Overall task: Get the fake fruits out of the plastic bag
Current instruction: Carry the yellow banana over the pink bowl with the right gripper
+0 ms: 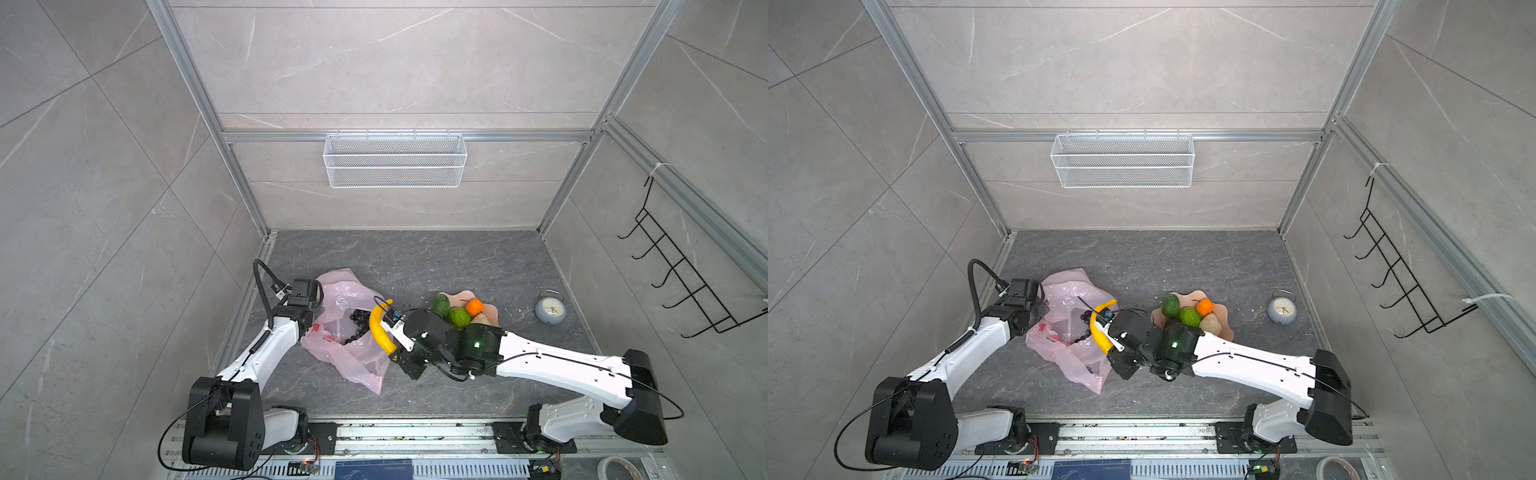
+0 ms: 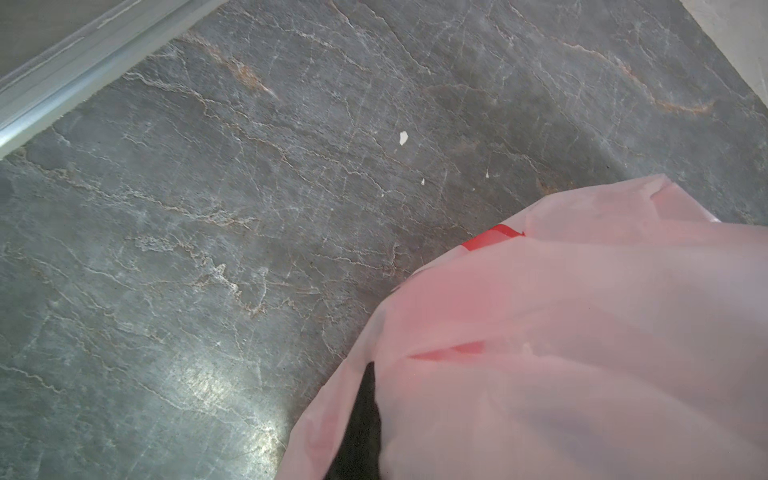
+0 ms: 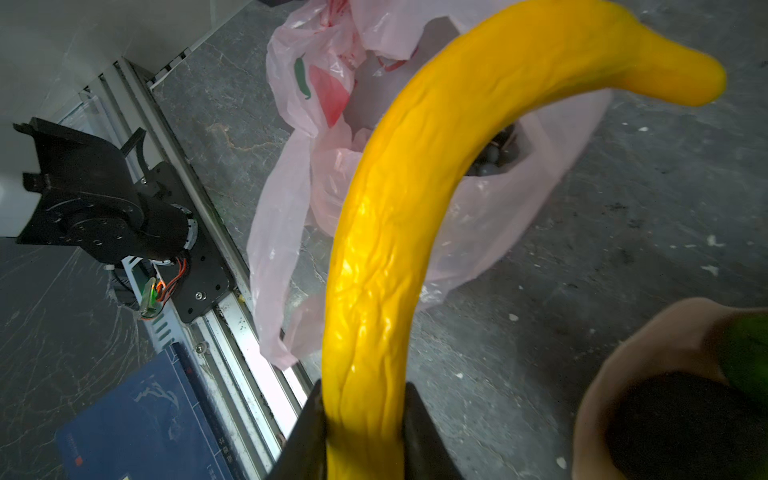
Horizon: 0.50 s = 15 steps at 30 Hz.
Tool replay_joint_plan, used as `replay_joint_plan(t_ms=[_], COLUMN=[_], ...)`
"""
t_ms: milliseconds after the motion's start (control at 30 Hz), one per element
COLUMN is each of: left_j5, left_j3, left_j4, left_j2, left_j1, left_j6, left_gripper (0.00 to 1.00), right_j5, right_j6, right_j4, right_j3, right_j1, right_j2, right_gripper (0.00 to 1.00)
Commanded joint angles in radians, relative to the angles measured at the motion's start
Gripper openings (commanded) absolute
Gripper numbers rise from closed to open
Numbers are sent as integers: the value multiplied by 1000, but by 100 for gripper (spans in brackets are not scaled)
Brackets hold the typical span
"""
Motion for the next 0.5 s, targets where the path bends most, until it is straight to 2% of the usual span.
replay_joint_plan(t_ms=[0, 267, 467], left_j5=[6, 64, 88], left_j3=[-14, -65, -101], left_j4=[15, 61, 71], left_j2=[-17, -64, -106], left_j1=[22, 23, 23], left_j6=[22, 65, 77], left_gripper=[0, 0, 0], right_j5=[59, 128, 138], right_j6=[34, 93, 131], right_j4=[-66, -144, -189], right_j3=[-38, -100, -156], right_j1=[-30, -144, -239], right_j2=[-69, -183, -200], right_gripper=[21, 21, 22])
